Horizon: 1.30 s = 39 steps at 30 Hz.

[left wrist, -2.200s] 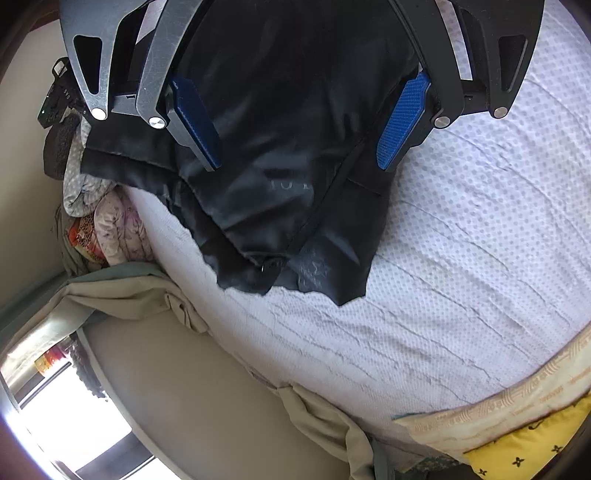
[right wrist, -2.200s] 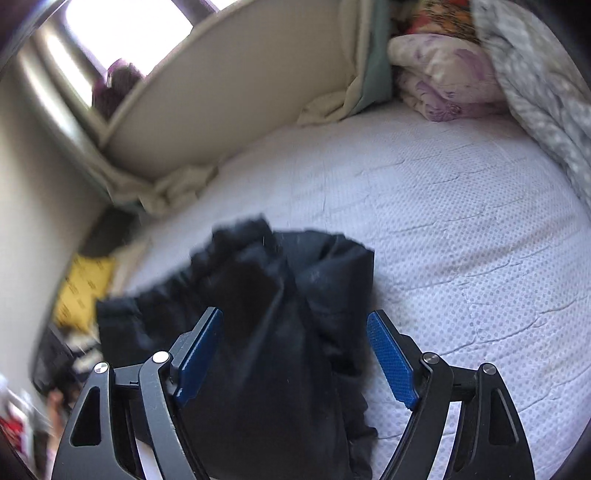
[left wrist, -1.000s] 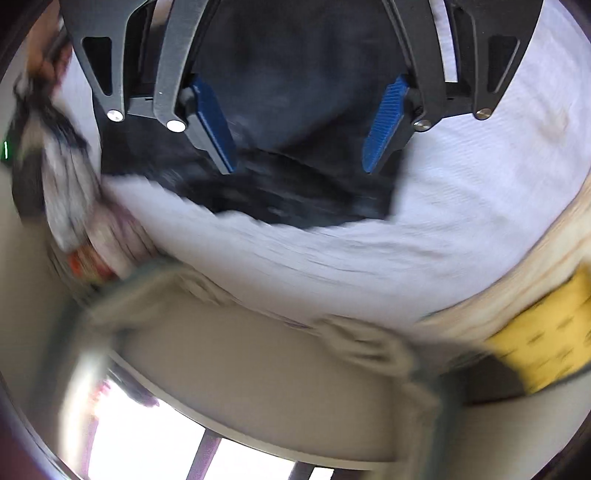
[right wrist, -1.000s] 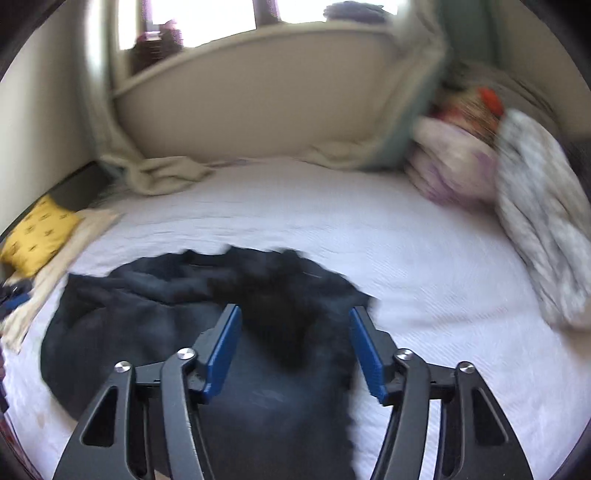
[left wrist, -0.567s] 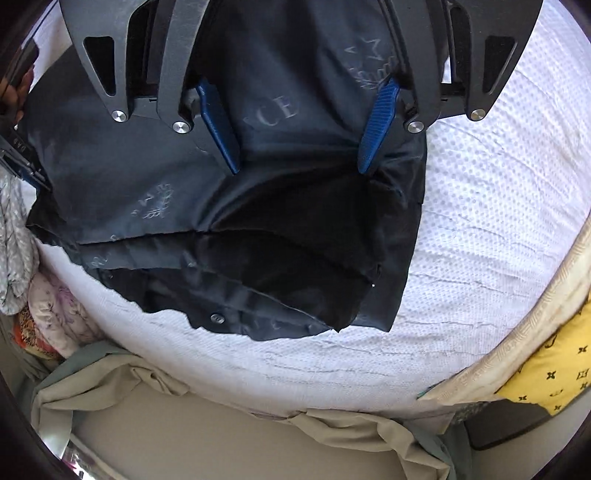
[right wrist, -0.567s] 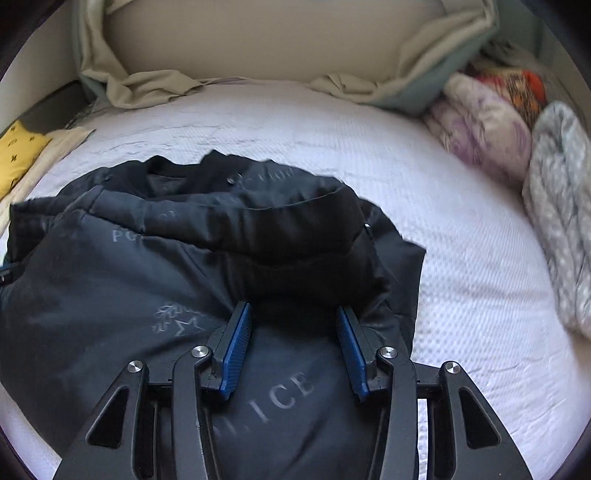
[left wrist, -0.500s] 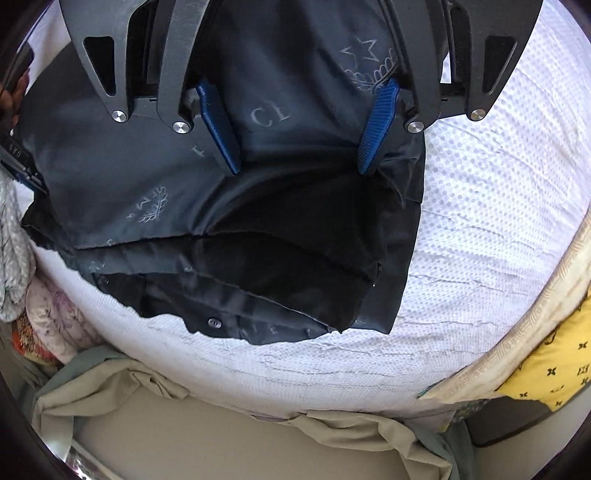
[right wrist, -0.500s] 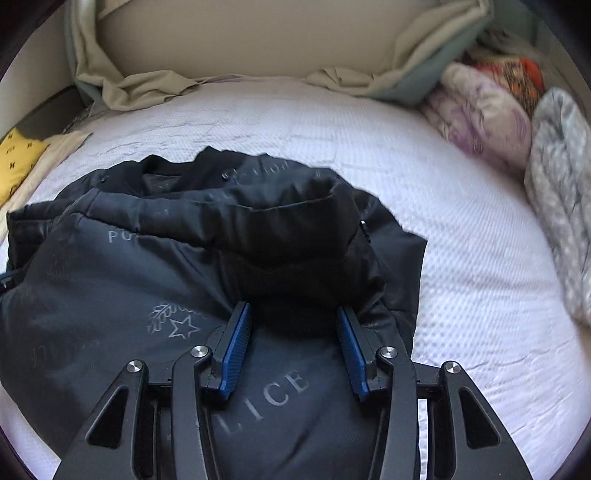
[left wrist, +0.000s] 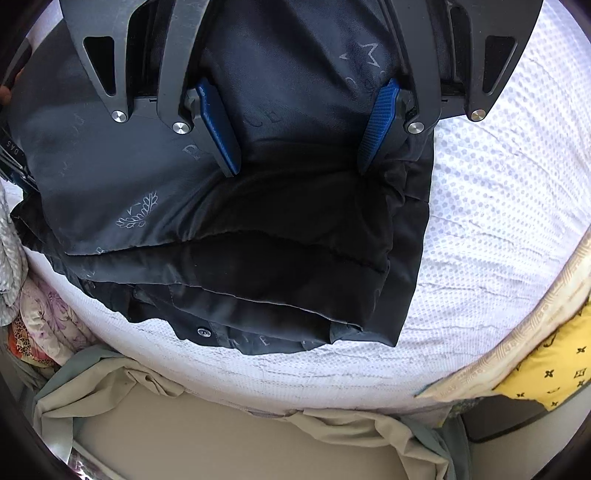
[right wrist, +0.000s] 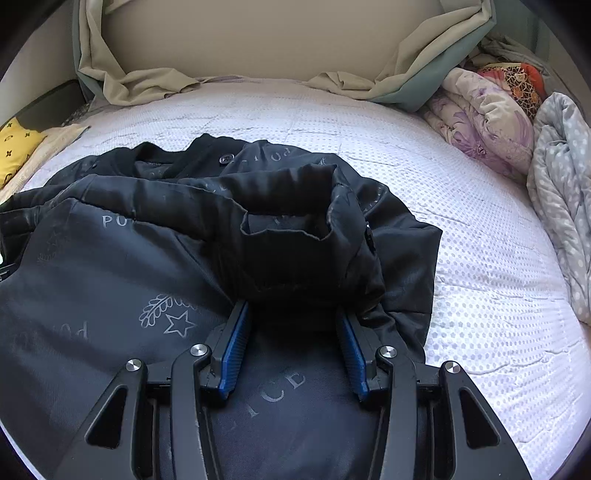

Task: Fold large clothes

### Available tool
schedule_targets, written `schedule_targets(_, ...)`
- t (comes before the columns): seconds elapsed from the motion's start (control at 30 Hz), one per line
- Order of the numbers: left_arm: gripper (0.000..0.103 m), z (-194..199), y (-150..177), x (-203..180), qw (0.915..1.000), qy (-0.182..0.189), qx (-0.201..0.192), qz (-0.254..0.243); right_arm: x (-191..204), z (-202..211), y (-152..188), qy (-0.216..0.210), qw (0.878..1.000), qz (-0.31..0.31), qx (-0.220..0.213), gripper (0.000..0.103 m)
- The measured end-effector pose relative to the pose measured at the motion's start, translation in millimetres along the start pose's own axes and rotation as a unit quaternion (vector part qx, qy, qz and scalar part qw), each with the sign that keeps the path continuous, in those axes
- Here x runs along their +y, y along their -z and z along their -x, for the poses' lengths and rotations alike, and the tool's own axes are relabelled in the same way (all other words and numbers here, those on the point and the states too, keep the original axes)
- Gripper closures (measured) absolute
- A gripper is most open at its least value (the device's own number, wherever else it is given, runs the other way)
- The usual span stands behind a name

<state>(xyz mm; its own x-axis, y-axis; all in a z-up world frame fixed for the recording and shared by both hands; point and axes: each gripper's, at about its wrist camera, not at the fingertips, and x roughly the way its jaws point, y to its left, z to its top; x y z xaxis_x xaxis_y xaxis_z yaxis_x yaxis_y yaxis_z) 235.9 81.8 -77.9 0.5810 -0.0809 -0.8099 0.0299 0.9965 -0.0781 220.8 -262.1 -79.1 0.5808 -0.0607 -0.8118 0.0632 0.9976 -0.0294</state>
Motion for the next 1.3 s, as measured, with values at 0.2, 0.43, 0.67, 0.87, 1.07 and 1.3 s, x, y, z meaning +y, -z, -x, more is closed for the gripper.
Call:
schedule_targets(0.2, 0.026, 17, -9, -5, 0.9999, -0.007, -0.004, -0.007, -12, 8, -6, -0.033, 0.999, -0.035, -0.001, 0.058)
schedule_targets(0.43, 0.017, 48, -21, 4, 0.9995, 0.024, -0.002, 0.021, -35, 47, -23, -0.086, 0.993, -0.084, -0.010, 0.046)
schedule_targets(0.67, 0.009, 35, -14, 21, 0.9985, -0.008, 0.019, 0.050, -38, 50, -21, -0.062, 0.996, -0.071, -0.003, 0.046)
schedule_targets(0.87, 0.000, -1, -1, 60, 0.9787, 0.078, 0.088, 0.168, -28, 22, -6, -0.038, 0.998, -0.054, 0.020, 0.046)
schedule_targets(1.07, 0.000, 6, -8, 56, 0.9810, 0.066, 0.089, 0.159, -32, 21, -9, -0.045, 0.996, -0.076, 0.025, 0.042)
schedule_targets(1.3, 0.001, 37, -13, 80, 0.9731, 0.087, 0.078, 0.198, -41, 58, -24, -0.065, 0.991, -0.116, 0.009, 0.030)
